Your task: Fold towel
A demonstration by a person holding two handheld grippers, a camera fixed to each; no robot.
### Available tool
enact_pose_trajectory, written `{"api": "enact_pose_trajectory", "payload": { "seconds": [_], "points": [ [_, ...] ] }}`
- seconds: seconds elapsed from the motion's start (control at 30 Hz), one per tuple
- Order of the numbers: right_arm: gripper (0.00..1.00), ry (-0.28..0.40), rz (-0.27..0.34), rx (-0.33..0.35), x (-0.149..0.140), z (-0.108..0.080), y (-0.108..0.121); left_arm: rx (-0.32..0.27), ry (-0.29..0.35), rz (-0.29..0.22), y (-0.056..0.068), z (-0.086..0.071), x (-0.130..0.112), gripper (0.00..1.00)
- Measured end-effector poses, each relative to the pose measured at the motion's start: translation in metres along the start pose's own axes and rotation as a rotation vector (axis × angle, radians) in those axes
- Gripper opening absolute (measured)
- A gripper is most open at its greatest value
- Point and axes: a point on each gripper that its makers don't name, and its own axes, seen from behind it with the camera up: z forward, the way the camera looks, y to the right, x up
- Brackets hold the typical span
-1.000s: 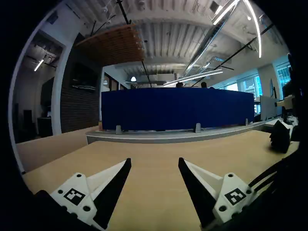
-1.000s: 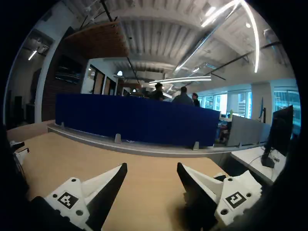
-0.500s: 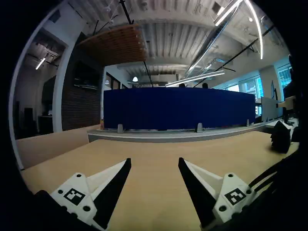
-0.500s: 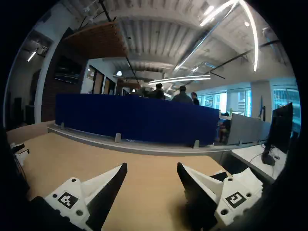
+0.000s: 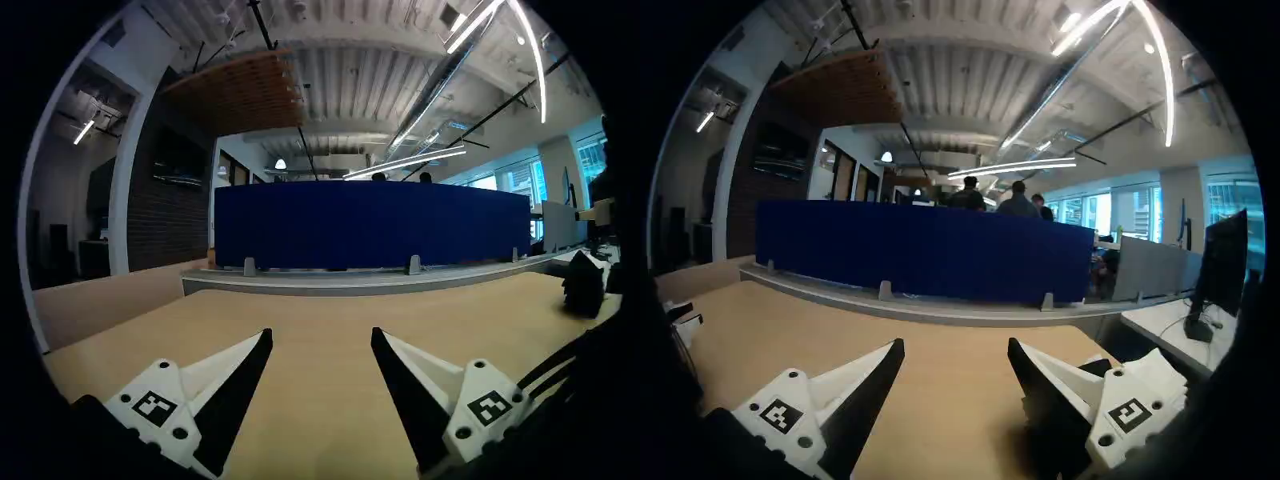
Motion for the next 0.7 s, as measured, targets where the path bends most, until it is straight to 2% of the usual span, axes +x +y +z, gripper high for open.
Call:
{"api": "enact_pose_trajectory", "payload": {
  "seconds": [0.37,0.7],
  "points": [
    [1.00,0.027,0.036,-0.010,-0.010,0.001,0.015,0.000,0.000,0.000,0.000,0.000,0.000,0.91],
    [1.00,0.038,0.064,-0.006,-0.036,0.000,0.028,0.000,0.000,0.000,0.000,0.000,0.000,0.91]
  ]
}}
